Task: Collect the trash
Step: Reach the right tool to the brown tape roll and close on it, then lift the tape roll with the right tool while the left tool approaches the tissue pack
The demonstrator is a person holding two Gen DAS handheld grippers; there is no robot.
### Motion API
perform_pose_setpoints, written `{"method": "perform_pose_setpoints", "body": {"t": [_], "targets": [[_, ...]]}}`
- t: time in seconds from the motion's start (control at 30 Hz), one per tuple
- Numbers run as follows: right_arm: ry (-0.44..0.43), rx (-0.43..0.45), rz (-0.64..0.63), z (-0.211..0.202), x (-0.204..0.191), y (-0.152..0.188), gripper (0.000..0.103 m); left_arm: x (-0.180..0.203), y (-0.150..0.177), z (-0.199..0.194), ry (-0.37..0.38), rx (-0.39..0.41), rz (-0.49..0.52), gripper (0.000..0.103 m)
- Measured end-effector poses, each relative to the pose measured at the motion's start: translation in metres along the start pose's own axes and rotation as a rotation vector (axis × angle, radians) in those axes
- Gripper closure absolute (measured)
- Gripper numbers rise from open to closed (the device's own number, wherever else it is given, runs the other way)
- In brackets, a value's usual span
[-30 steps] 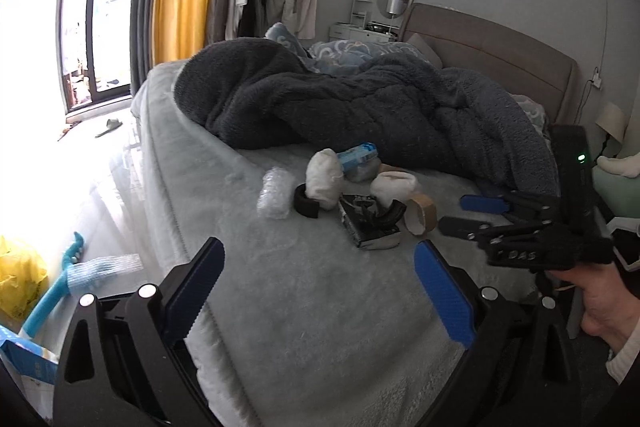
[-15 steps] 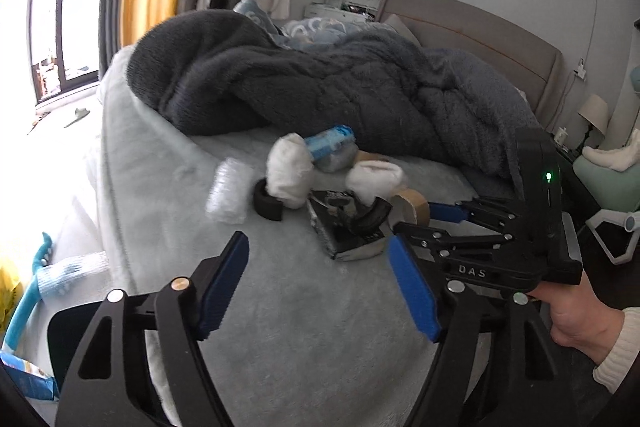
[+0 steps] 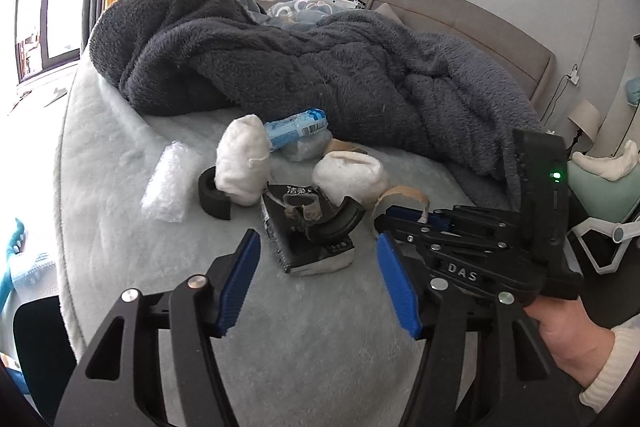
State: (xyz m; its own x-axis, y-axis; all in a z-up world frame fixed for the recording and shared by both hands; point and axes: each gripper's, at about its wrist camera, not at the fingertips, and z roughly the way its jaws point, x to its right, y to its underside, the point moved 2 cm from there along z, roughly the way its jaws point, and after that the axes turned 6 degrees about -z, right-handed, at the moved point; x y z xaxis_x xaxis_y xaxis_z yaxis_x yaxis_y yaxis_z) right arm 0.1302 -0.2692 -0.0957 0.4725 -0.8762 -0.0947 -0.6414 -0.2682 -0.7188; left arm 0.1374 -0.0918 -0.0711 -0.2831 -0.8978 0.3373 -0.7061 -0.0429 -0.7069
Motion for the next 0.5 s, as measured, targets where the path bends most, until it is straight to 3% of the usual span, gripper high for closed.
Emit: {"method": "perform_pose_setpoints", "body": {"t": [0.33, 0.5], "targets": [[-0.008, 0.021, 0.005, -0.015, 0.007, 0.003, 0.086, 0.013, -0.003, 0.017, -0.017, -0.003, -0.009, 0.04], [0.002, 0.037, 0.014, -0.026, 0.015, 0.006, 0.086, 0.016, -0.004, 0.029, -0.065, -0.011, -0.023, 0.04]]}}
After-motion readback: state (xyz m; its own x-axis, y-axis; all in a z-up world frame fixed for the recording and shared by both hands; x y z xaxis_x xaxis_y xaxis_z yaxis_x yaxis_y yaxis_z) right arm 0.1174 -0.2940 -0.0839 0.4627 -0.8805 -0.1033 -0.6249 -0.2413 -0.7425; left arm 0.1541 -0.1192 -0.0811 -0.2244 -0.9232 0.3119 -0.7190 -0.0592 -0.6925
